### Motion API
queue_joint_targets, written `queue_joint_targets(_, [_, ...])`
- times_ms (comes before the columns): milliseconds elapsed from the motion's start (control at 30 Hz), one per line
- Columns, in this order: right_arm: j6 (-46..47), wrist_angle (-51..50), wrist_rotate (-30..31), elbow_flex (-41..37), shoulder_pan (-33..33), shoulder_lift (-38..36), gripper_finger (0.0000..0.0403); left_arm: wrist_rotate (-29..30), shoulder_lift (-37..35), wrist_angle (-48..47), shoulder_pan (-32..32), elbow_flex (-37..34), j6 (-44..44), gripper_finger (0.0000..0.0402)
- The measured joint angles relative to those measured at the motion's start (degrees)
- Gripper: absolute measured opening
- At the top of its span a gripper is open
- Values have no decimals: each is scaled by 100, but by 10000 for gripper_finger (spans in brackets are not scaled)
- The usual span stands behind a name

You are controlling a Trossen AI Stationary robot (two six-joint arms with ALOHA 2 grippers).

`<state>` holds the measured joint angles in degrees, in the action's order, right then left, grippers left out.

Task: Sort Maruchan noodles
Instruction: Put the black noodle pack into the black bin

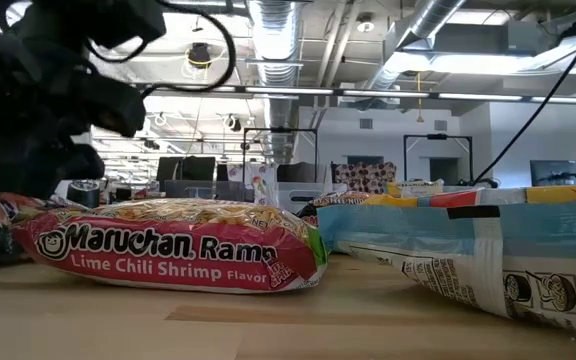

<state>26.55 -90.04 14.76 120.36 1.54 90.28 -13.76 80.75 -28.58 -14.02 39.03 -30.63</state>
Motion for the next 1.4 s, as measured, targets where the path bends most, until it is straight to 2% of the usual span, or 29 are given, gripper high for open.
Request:
queue_joint_targets(267, [1, 2, 2, 0, 2, 0, 132, -15, 190, 15, 0, 0, -24, 118])
queue_joint_targets(633, [36, 4, 14, 0, 2, 0, 132, -56, 184, 260, 0, 0, 279, 6])
queue_joint_targets(967, [47, 8, 15, 0, 2, 0, 132, -400, 93, 564, 0, 0, 323, 0])
queue_joint_targets(1200, [48, 76, 15, 0, 2, 0, 132, -347, -441, 579, 134, -2, 322, 0])
queue_joint_targets(1400, [51, 75, 15, 0, 2, 0, 132, -11, -1028, 583, 318, -1, 348, 0])
